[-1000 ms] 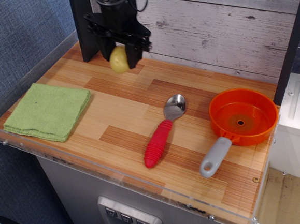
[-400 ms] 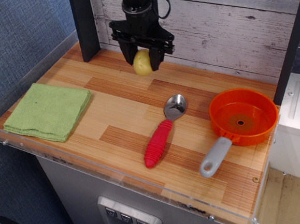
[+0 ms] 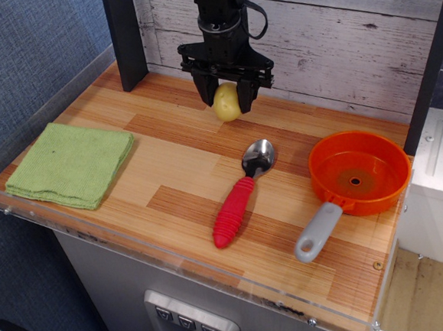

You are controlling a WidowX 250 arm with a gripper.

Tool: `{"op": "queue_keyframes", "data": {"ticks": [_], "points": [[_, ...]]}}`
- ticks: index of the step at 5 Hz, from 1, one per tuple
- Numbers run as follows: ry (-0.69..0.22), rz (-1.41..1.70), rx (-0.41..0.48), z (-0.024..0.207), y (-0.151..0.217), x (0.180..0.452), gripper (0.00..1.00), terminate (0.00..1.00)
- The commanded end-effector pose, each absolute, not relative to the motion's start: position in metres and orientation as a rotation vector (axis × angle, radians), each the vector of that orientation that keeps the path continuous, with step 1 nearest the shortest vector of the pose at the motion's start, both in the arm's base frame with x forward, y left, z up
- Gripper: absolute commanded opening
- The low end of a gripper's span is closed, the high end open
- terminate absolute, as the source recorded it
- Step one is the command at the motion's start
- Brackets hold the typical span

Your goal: Move the egg to the back middle of the table.

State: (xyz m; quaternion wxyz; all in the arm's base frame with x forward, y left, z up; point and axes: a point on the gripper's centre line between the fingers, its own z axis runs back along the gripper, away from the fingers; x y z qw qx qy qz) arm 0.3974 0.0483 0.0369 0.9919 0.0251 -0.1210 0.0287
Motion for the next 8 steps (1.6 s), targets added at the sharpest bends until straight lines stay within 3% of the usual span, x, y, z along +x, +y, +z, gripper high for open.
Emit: {"op": "queue_keyframes", "data": {"ticks": [1, 2, 3, 6, 8], "points": [[-0.275, 0.073, 0.053, 0.045, 0.041, 0.398, 1.0, 0.0], [-0.271, 0.082, 0.046, 0.041, 0.041, 0.398, 0.0, 0.0], [-0.275, 0.094, 0.039, 0.042, 0.043, 0.398, 1.0, 0.0], [-0.257, 0.081, 0.022, 0.053, 0.048, 0.398, 1.0, 0.0], [-0.303, 0.083, 0.0, 0.081, 0.048, 0.393, 1.0, 0.0]]}}
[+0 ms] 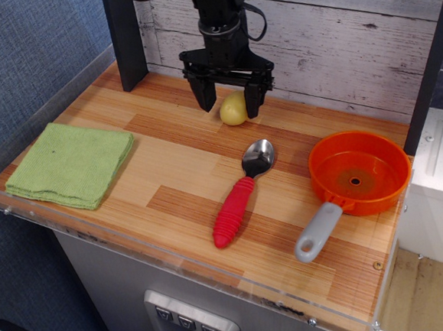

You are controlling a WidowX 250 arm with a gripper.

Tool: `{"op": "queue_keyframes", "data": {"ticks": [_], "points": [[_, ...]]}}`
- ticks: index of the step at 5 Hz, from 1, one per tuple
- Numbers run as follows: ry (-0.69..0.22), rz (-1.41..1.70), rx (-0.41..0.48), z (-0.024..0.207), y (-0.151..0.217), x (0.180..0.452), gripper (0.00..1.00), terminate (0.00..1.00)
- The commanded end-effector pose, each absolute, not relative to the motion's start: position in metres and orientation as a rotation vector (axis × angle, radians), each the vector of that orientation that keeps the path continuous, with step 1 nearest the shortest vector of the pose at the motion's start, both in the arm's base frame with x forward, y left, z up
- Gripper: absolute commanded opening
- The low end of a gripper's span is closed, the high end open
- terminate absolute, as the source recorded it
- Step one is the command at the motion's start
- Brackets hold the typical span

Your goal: Move the egg to the back middle of the table.

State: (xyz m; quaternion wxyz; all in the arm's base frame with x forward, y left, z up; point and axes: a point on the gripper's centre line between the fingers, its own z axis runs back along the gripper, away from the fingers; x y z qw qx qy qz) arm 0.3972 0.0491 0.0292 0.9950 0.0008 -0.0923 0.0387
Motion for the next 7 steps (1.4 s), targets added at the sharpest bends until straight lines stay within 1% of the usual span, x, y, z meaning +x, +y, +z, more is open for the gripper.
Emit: {"op": "queue_keyframes", "data": {"ticks": [1, 2, 3, 4, 5, 6, 7], "points": [[-0.334, 0.084, 0.009, 0.1, 0.049, 0.382, 1.0, 0.0], [-0.329, 0.085, 0.01, 0.114, 0.054, 0.368, 1.0, 0.0], [-0.254, 0.044, 0.036, 0.127, 0.057, 0.352, 1.0, 0.0], [-0.16, 0.064, 0.079, 0.123, 0.068, 0.326, 1.0, 0.0], [-0.157, 0.096, 0.092, 0.123, 0.088, 0.298, 1.0, 0.0], [-0.146, 0.157, 0.119, 0.117, 0.114, 0.285, 1.0, 0.0], [-0.138, 0.193, 0.115, 0.107, 0.138, 0.274, 1.0, 1.0]]}}
